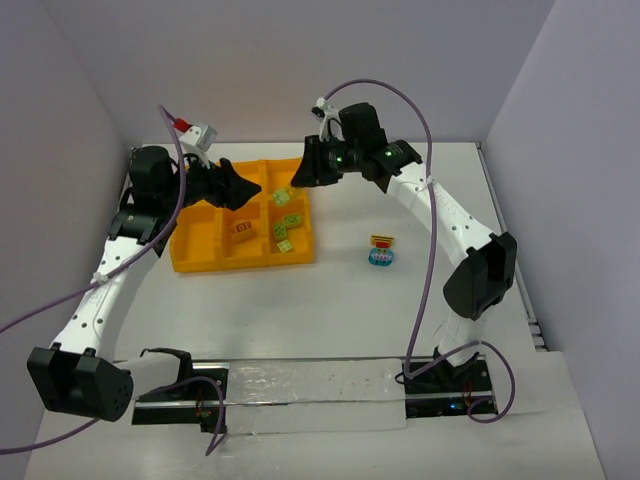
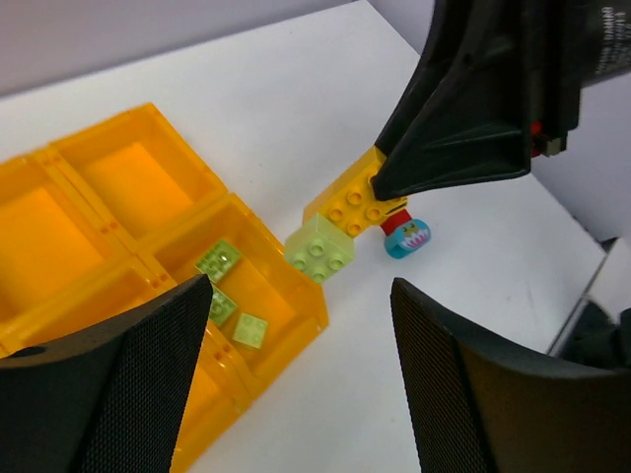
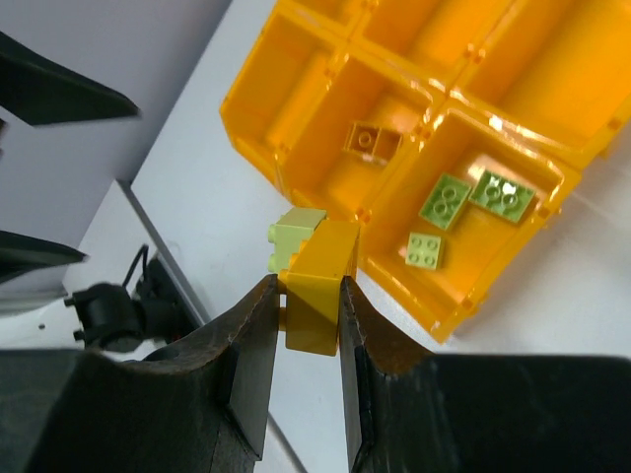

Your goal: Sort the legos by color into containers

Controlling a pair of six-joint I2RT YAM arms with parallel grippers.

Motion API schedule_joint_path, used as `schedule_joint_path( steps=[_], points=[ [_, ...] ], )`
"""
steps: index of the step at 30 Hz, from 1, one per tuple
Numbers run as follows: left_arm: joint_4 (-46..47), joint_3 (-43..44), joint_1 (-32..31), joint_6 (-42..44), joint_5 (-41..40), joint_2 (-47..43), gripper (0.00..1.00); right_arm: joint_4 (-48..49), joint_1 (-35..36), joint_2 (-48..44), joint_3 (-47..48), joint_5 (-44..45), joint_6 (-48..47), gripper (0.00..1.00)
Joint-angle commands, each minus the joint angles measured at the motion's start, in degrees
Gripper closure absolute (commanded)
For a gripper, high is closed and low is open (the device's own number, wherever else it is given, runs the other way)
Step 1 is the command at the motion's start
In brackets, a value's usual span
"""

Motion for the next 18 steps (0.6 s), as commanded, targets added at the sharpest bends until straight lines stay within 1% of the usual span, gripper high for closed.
schedule_joint_path(
  steps=[1, 2, 3, 4, 6, 8, 13, 18],
  points=[
    [8.15, -5.05, -1.34, 8.12, 0.38, -4.23, 0.17, -5.56, -0.41, 2.29, 2.98, -6.21, -1.75, 1.00],
    [9.69, -6.52, -2.40, 9.29, -0.69, -5.50, 0.17, -5.66, -0.36, 2.80, 3.18, -6.87, -1.59, 1.00],
    [10.92, -7.81, -2.99, 13.05, -0.82, -6.67, 0.17, -5.55, -0.42, 3.05, 3.23, -7.03, -1.42, 1.00],
    [11.73, -9.16, -3.49, 14.23, -0.52, -7.87, 0.17, -5.51, -0.44, 3.10, 3.30, -7.04, -1.25, 1.00],
    [15.47, -12.85, -5.51, 18.15, -3.14, -10.63, 0.15, -5.48, -0.44, 3.58, 3.66, -7.25, -0.92, 1.00],
    [16.30, -14.60, -6.78, 21.17, -3.90, -11.70, 0.15, -5.39, -0.41, 3.94, 3.85, -7.85, -0.59, 1.00],
    [15.83, -16.99, -10.43, 26.68, -5.97, -11.95, 0.15, -5.26, -0.44, 4.70, 5.46, -8.89, 0.56, 1.00],
    [13.01, -16.13, -12.39, 29.82, -7.37, -9.93, 0.15, -5.80, -0.29, 4.66, 6.22, -9.26, 0.41, 1.00]
  ],
)
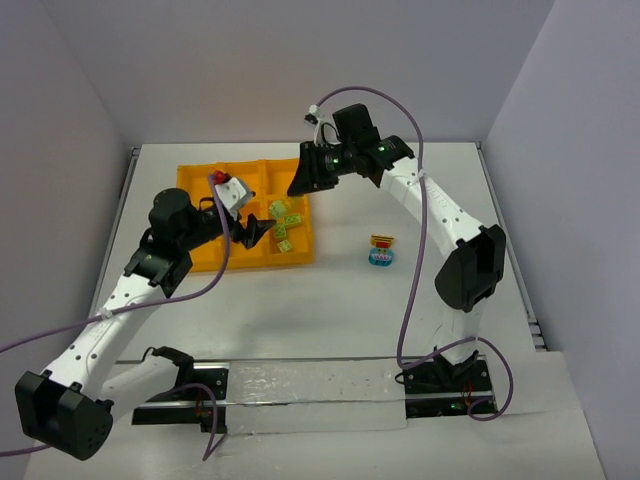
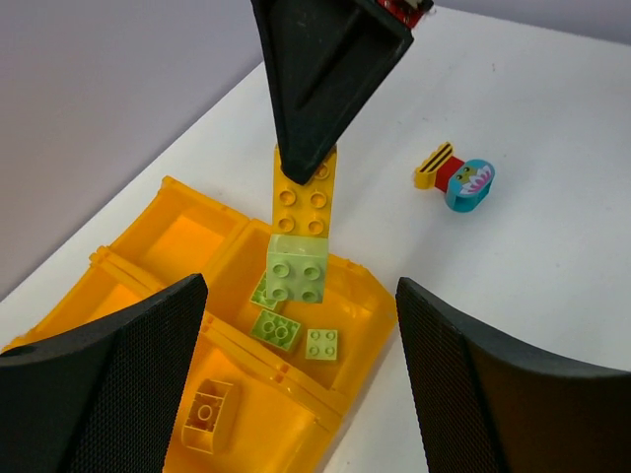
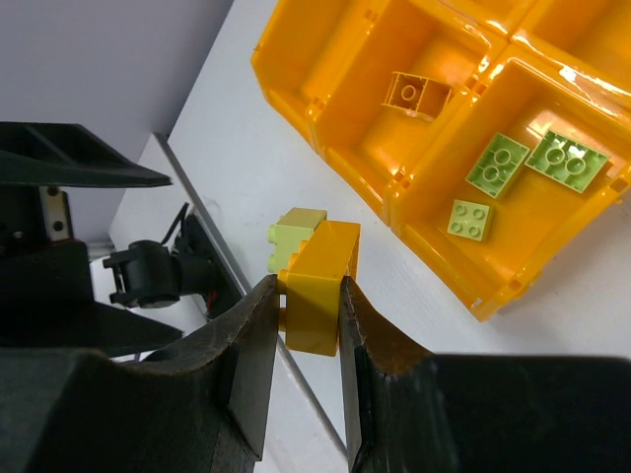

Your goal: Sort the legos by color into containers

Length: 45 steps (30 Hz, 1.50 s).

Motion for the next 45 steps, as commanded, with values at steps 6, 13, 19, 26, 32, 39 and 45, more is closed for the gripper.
schedule_joint_path(
  steps=[6, 13, 19, 26, 32, 39, 45],
  points=[
    [-2.66, 2.61, -3.65, 7.88, -3.70, 3.79, 0.16, -0.11, 0.11, -0.56, 1.34, -1.23, -0.26, 1.00],
    [-3.17, 3.02, -5.32, 7.88, -6.83, 5.95, 0.14, 0.15, 0.35, -1.21, 0.89, -2.08, -0.54, 1.00],
    [-0.35, 2.77, -5.83, 6.60, -8.94, 6.52, 0.13, 0.15, 0.50, -1.34, 0.69, -2.38, -0.69, 1.00],
    [1.49, 2.91, -5.83, 5.47, -9.43, 8.12, 0.14, 0.94, 0.88, -1.82, -0.09, -3.08, -0.58, 1.00],
    [3.53, 2.58, -5.83, 4.42, -8.43, 8.52, 0.15, 1.01, 1.12, -1.95, -0.32, -3.57, -0.69, 1.00],
    [3.35, 3.51, -5.83, 4.18, -7.78, 9.95, 0.19, 1.21, 1.25, -2.42, -0.35, -4.20, -0.87, 1.00],
    [3.39, 3.48, -5.83, 3.88, -7.58, 10.35, 0.25, 1.29, 1.25, -2.83, -0.67, -4.14, -1.04, 1.00]
  ],
)
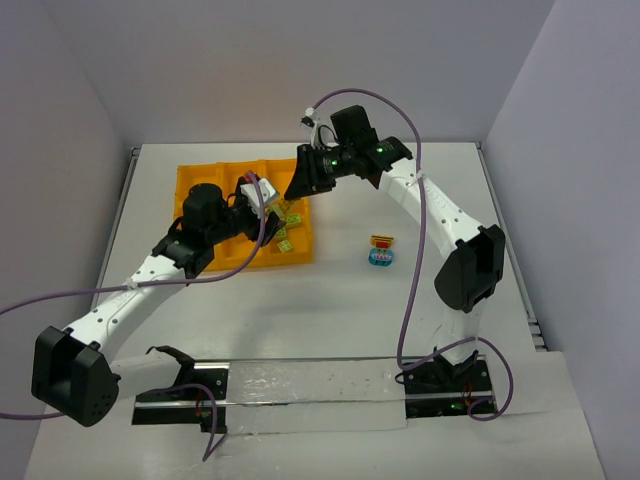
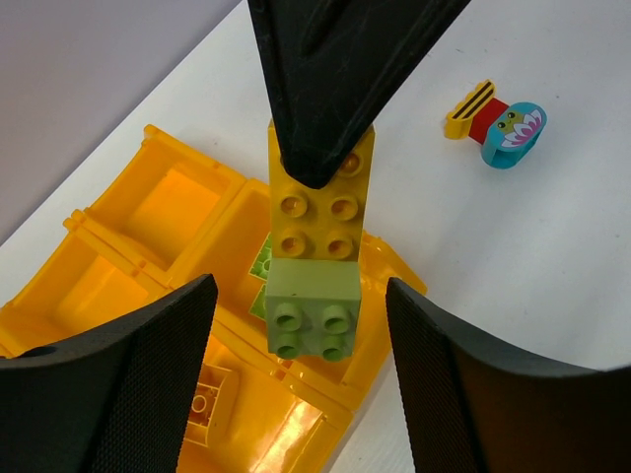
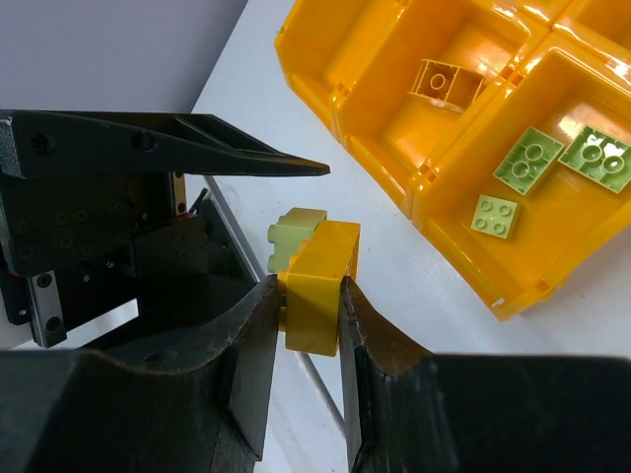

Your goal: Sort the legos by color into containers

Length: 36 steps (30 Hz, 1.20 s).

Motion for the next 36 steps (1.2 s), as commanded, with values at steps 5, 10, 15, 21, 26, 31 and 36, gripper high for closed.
schedule_joint_path(
  steps=[5, 10, 15, 21, 26, 31, 36],
  points=[
    [2.84, 2.02, -0.38, -0.67, 0.75, -0.77, 0.36, 1.23, 0.43, -2.58, -0.49, -1.08, -0.95, 1.00],
    [3.73, 1.21, -0.38, -1.30, 0.30, -1.66, 0.69, 1.32, 0.52, -2.40, -0.40, -1.16, -0.85, 1.00],
    [1.97, 2.32, -0.29, -1.66, -0.25, -0.99, 0.99, 1.32, 0.37, -2.49, -0.46, -0.70, -1.04, 1.00],
    [4.35, 0.41, -0.29, -3.02, -2.57, -3.17, 1.00, 2.68, -0.51, -2.25, -2.92, 0.41, -0.61, 1.00],
    [8.52, -2.09, 0.74, -6.35, -3.07, -5.73, 1.00, 3.87, -1.24, -1.03, -4.81, 2.39, 0.47, 1.00],
    [10.91, -2.38, 2.72, -10.64, -0.28, -6.19, 1.00, 4.47, -1.24, -0.17, -5.93, 6.38, 1.54, 1.00],
    [11.03, -1.42, 2.96, -13.05, -0.48, -3.97, 1.00, 4.14, -1.32, -0.21, -6.55, 13.04, 1.95, 1.00]
  ],
)
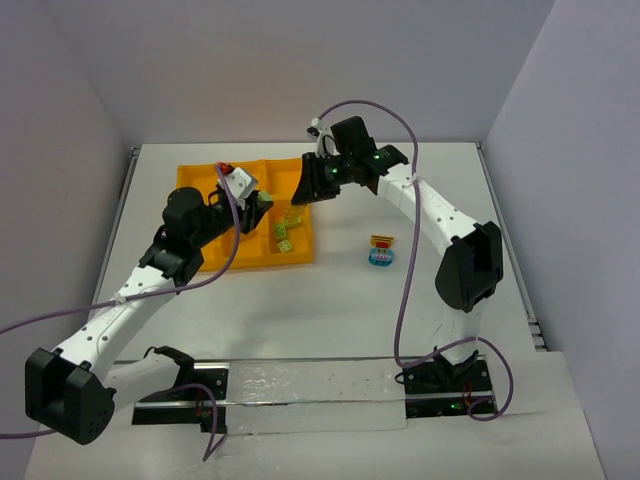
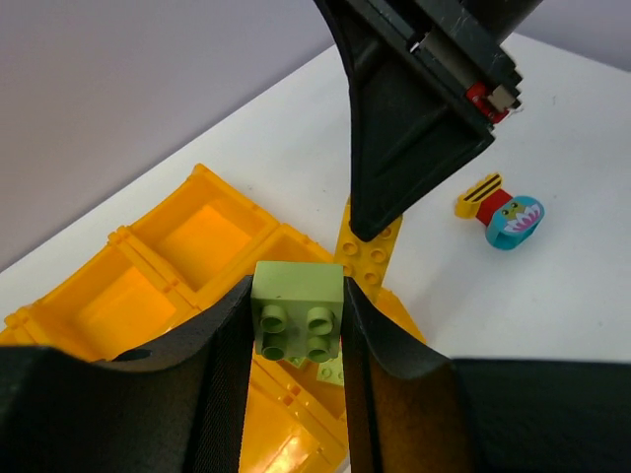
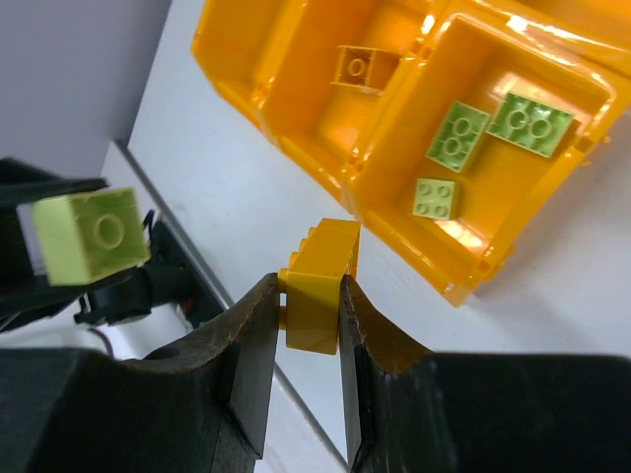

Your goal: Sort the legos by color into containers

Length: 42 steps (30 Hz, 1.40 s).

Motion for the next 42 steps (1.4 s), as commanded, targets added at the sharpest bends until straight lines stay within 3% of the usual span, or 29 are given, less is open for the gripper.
schedule_joint_path(
  steps=[1, 5, 11, 17, 25, 29, 38, 41, 42],
  points=[
    [2.89, 1.63, 0.23, -3.94, 0.40, 1.46, 1.00, 0.77, -0.31, -0.41, -0.31, 7.85, 0.38, 1.00],
    [-1.33, 6.12, 0.32, -10.78, -4.10, 8.11, 1.00, 0.41, -1.27, -3.92, -4.25, 15.96, 0.29, 1.00],
    [-13.75, 19.85, 0.23, -22.85, -7.70, 21.65, 1.00, 3.02, -5.19, -13.66, -11.90, 19.99, 1.24, 1.00],
    [-13.21, 19.93, -1.96, -30.14, -11.29, 26.24, 1.00, 3.66, -6.37, -19.30, -15.86, 22.14, 1.87, 1.00],
    [-14.55, 19.51, -2.58, -33.31, -17.88, 29.13, 1.00, 3.49, -6.90, -22.81, -17.68, 22.40, 1.96, 1.00],
    [-17.74, 21.25, -2.58, -32.99, -17.85, 31.39, 0.81, 3.14, -6.85, -23.56, -17.42, 22.31, 1.99, 1.00],
    [-20.06, 23.63, -2.75, -33.14, -18.22, 32.46, 0.23, 3.13, -6.82, -23.18, -16.47, 20.49, 1.88, 1.00],
    [-20.92, 24.41, -2.76, -33.05, -18.78, 31.46, 0.18, 3.13, -6.73, -23.18, -16.25, 20.20, 1.73, 1.00],
    [-21.38, 24.91, -2.82, -32.82, -18.87, 30.76, 0.06, 3.13, -6.55, -23.12, -16.10, 20.20, 1.64, 1.00]
  ],
)
